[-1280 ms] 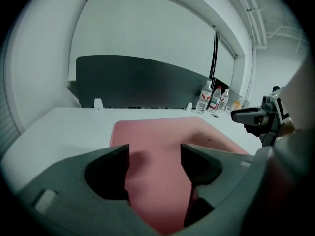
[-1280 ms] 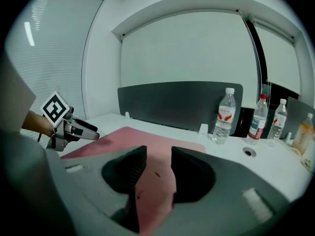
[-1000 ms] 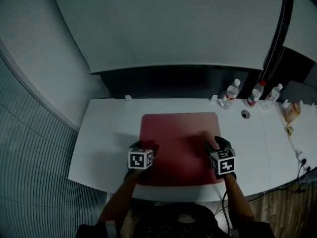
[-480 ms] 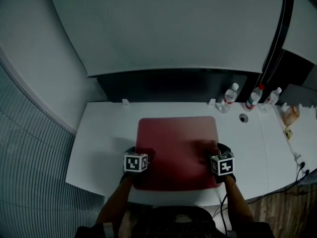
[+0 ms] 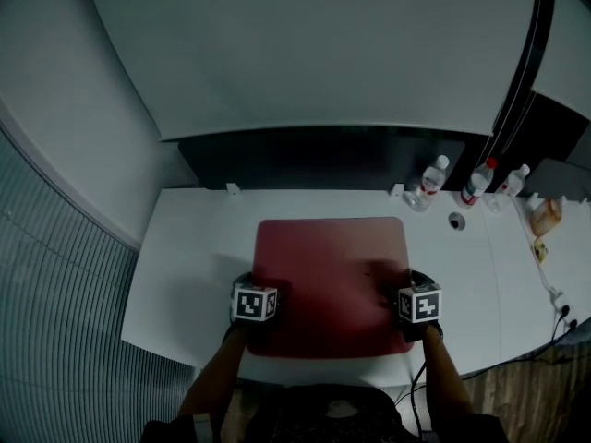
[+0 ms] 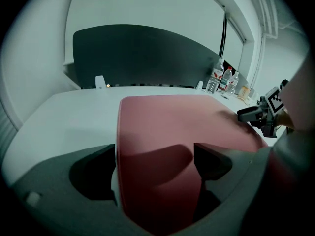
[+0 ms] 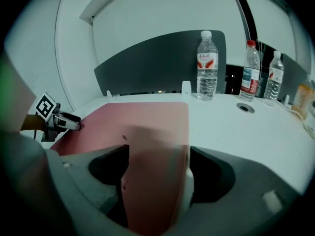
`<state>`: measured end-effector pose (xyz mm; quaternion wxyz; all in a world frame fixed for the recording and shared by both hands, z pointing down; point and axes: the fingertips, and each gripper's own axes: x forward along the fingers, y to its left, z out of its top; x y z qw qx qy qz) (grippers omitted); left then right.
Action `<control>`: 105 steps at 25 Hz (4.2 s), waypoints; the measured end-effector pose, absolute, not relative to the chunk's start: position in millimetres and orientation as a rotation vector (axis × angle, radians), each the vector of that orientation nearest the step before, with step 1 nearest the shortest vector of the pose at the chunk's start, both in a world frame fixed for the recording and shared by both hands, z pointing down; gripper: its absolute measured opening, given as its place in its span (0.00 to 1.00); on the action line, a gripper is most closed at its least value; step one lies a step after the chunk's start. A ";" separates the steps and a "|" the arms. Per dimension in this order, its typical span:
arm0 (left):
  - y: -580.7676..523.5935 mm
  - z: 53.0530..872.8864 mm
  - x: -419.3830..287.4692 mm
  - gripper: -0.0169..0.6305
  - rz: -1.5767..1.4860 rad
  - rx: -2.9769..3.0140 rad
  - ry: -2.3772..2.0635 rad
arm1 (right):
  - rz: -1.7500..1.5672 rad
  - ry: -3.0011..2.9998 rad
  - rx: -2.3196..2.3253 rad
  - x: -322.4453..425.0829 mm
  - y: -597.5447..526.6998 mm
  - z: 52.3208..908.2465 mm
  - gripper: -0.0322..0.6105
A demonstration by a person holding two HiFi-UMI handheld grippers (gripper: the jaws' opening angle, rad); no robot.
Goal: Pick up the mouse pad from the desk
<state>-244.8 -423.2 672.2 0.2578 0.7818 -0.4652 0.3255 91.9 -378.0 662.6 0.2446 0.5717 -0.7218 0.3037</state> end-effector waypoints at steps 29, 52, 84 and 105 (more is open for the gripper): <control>-424.4 674.4 -245.6 0.66 0.926 2.079 -1.289 | 0.795 -1.852 1.586 89.2 -377.6 670.2 0.53; -414.4 671.5 -224.3 0.28 0.944 2.123 -1.208 | 0.762 -1.918 1.490 67.2 -377.8 666.3 0.28; -393.8 602.8 -203.6 0.12 0.797 2.270 -1.160 | 0.691 -2.011 1.580 41.1 -360.2 587.2 0.19; -403.8 510.3 -199.2 0.12 0.608 2.430 -1.279 | 0.468 -2.095 1.741 31.5 -363.7 496.2 0.19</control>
